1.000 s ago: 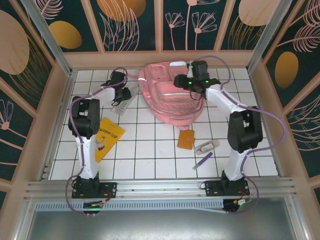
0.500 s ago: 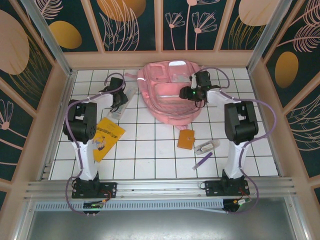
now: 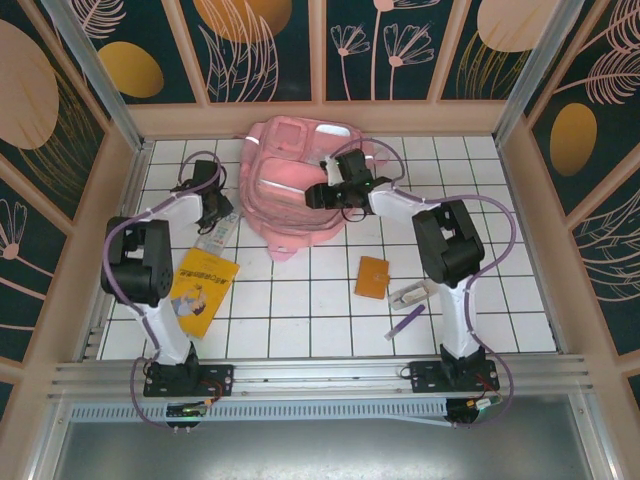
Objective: Pack books, pencil case, and school supplies into a backpack
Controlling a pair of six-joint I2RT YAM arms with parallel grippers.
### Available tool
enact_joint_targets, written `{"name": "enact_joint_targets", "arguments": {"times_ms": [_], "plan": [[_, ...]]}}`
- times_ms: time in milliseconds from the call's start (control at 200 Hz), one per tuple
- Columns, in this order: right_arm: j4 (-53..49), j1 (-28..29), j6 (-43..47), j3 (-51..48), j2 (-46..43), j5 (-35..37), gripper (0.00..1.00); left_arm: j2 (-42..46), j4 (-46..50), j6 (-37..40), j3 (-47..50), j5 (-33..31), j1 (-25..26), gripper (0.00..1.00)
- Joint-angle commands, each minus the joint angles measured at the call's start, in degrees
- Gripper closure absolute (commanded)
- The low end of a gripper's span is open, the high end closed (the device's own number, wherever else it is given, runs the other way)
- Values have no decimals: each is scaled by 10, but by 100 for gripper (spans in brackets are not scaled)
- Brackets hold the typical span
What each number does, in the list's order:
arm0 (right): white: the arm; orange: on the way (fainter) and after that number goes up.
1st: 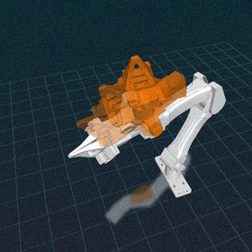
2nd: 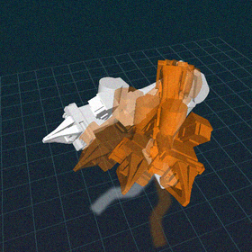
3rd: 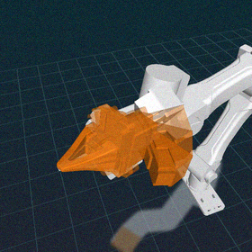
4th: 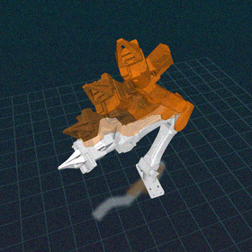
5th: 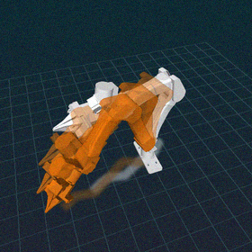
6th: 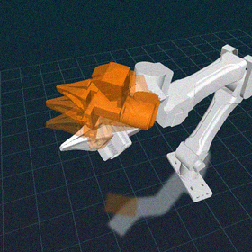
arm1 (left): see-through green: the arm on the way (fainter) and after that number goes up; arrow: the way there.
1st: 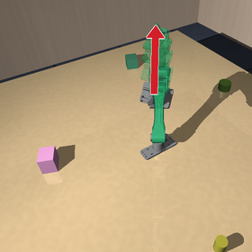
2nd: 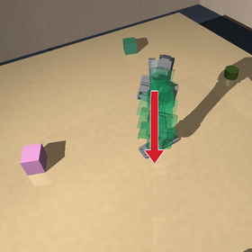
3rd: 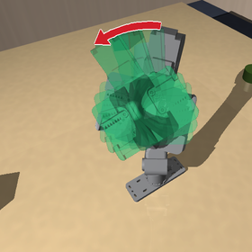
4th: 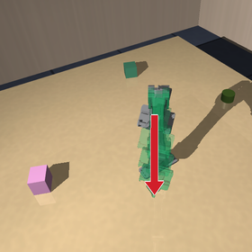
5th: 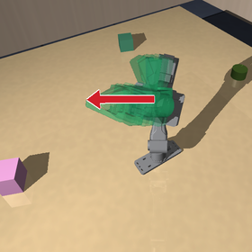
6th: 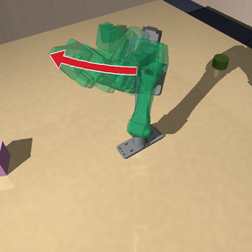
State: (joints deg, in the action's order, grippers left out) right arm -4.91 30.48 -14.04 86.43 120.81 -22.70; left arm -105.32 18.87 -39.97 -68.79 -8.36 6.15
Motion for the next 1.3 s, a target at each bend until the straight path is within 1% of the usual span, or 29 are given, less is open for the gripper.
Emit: {"name": "enact_joint_targets", "arguments": {"times_ms": [0, 95, 165, 230, 285, 360, 435, 485, 515, 595, 671, 726, 776, 836, 911, 956, 1016, 1056, 1111, 1161, 1251, 1296], "plan": [[-8, -10, 1, -6, -16, -13, 49, 90, -40, 65, 5, 39, 3, 55], [-27, -21, 17, -15, -48, -56, 48, 135, -89, 136, 18, 93, 13, 44], [-16, -35, 25, -34, -86, -92, 46, 152, -99, 215, 14, 112, 49, 39], [4, -60, 24, -55, -120, -111, 46, 155, -97, 309, 6, 107, 105, 34], [25, -92, 11, -77, -146, -92, 45, 148, -97, 393, 7, 105, 154, 33], [57, -145, -23, -112, -170, -59, 45, 127, -104, 492, 12, 105, 208, 30], [59, -197, -64, -129, -175, -49, 45, 96, -108, 561, 5, 79, 249, 29], [51, -219, -68, -134, -177, -48, 45, 75, -117, 589, -8, 46, 269, 29], [48, -228, -66, -138, -180, -46, 45, 48, -122, 601, -18, 27, 278, 29], [34, -239, -47, -150, -190, -27, 46, 2, -128, 611, -57, -19, 288, 28], [20, -239, -30, -158, -200, -7, 45, -44, -127, 588, -106, -70, 288, 28], [18, -239, -29, -169, -204, 3, 45, -77, -119, 568, -144, -88, 287, 27], [22, -239, -29, -178, -208, 7, 44, -103, -99, 562, -178, -59, 288, 26], [26, -239, -25, -186, -209, 13, 44, -127, -82, 559, -206, -13, 289, 21], [38, -239, -2, -192, -205, 29, 42, -150, -76, 551, -225, 30, 290, 18], [54, -239, 28, -197, -198, 28, 42, -161, -75, 548, -228, 52, 291, 17], [78, -239, 95, -198, -184, 0, 42, -169, -71, 553, -230, 82, 292, 13], [87, -237, 136, -194, -170, -17, 42, -173, -69, 553, -229, 92, 293, 12], [79, -238, 167, -176, -151, -28, 42, -178, -67, 550, -229, 97, 294, 11], [60, -238, 179, -154, -133, -31, 42, -185, -69, 538, -230, 77, 294, 11], [55, -237, 171, -139, -114, -49, 42, -211, -67, 501, -249, -22, 293, 12], [63, -237, 159, -141, -109, -61, 43, -226, -56, 488, -265, -66, 294, 15]]}}
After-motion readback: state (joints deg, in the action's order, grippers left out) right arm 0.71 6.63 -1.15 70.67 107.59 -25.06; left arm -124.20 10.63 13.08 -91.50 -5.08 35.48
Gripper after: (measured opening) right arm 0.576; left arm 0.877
